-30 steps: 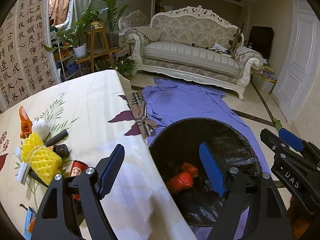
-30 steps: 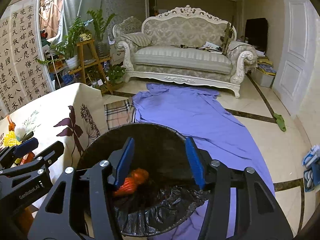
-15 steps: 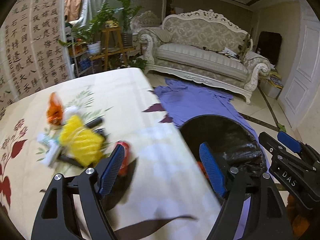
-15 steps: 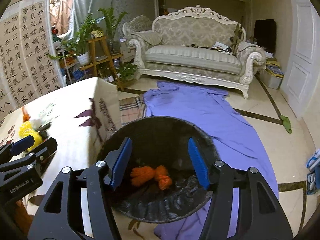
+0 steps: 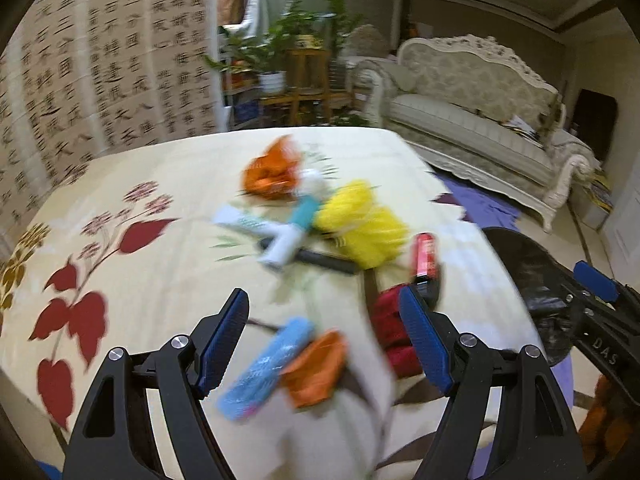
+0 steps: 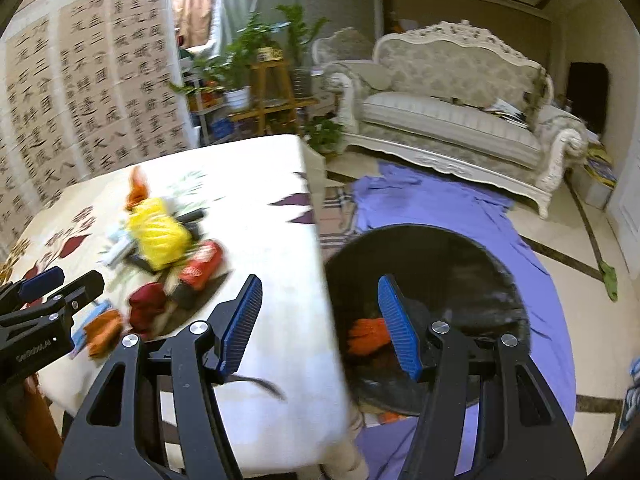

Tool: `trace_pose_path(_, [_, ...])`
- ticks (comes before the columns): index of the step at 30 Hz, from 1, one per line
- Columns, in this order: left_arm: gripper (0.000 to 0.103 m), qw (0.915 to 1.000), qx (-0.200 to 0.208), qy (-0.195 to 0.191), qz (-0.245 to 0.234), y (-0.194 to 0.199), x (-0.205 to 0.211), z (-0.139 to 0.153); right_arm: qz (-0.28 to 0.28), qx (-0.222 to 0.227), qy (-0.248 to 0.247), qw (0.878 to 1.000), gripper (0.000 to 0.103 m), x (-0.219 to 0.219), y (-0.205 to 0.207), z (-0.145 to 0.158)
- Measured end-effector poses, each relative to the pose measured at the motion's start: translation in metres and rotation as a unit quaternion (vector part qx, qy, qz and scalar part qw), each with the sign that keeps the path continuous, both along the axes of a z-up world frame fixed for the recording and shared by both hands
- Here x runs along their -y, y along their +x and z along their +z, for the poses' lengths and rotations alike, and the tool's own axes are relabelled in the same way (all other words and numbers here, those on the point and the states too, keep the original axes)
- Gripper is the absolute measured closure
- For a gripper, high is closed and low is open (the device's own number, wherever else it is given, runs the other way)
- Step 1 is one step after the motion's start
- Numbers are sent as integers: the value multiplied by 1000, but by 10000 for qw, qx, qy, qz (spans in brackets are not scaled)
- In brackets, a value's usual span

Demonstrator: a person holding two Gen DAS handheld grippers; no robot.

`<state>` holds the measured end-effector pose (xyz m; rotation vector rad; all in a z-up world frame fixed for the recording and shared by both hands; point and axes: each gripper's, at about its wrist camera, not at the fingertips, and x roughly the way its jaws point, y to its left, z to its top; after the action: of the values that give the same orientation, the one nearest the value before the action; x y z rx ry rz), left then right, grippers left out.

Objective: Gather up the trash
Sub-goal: 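Return to the table and grasp the red ribbon with the right tool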

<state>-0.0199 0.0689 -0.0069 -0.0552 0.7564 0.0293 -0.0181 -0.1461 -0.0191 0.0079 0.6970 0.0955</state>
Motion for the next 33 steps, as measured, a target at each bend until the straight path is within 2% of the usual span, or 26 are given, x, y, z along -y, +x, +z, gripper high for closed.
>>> trace_pose_path(13, [28, 9974, -100, 12, 719, -24, -72, -15, 921, -168, -185, 9954, 44, -80, -10, -7])
trace_pose_path(22, [28, 9964, -211, -63, 823, -30, -90, -25, 1211, -439, -322, 9912, 46, -112, -3, -28])
trace_pose_path(28, [28, 9968, -241, -110, 755, -26, -88, -27, 1237, -629, -390, 9896, 65, -117, 3, -40])
trace_pose_path(30, [28, 9971, -238, -104, 720, -24, -86, -27, 1299, -723, -320, 9884, 80, -115, 4, -43])
trace_pose_path(33, [28, 9974, -237, -108, 671, -20, -83, -26, 1298, -687, -294, 9887, 80, -112, 2, -41])
